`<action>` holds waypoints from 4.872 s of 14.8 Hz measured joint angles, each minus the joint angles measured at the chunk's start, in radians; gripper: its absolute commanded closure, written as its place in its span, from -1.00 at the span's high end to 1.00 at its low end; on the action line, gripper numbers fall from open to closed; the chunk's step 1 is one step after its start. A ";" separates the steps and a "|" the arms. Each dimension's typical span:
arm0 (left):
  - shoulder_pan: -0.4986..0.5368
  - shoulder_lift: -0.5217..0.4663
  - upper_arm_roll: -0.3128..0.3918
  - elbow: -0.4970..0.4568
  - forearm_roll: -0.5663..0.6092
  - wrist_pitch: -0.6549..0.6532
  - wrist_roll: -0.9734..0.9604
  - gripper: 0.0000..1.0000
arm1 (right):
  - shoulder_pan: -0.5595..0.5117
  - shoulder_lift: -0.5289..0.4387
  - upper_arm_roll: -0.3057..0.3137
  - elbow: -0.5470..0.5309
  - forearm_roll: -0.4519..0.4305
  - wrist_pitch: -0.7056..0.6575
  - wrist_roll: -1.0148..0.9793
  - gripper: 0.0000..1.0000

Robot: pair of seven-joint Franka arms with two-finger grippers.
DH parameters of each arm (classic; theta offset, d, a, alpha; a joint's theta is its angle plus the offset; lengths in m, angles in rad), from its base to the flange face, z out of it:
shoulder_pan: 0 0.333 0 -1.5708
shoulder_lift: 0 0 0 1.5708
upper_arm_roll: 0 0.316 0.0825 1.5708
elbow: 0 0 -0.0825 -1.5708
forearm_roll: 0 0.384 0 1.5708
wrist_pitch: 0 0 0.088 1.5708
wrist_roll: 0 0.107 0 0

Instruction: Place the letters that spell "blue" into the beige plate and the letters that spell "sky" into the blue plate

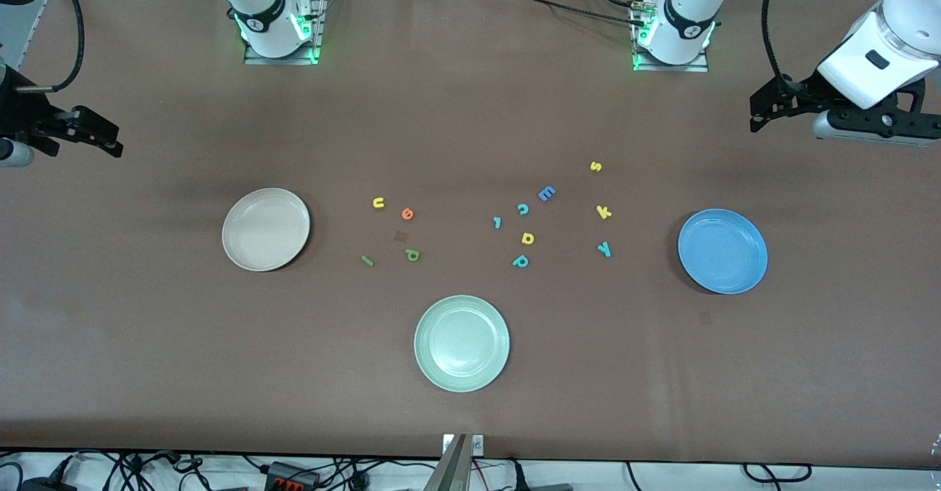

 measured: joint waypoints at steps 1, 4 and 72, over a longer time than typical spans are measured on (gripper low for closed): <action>0.000 0.000 0.000 0.000 0.000 0.000 0.000 1.00 | 0.000 0.001 0.000 0.000 0.000 0.001 0.000 1.00; 0.000 0.000 0.000 0.000 0.000 0.000 0.000 1.00 | -0.001 0.002 -0.004 0.000 0.000 0.001 0.001 1.00; -0.312 0.659 -0.038 0.003 0.141 0.453 -0.613 1.00 | 0.581 0.570 0.021 -0.268 0.149 0.690 0.450 0.57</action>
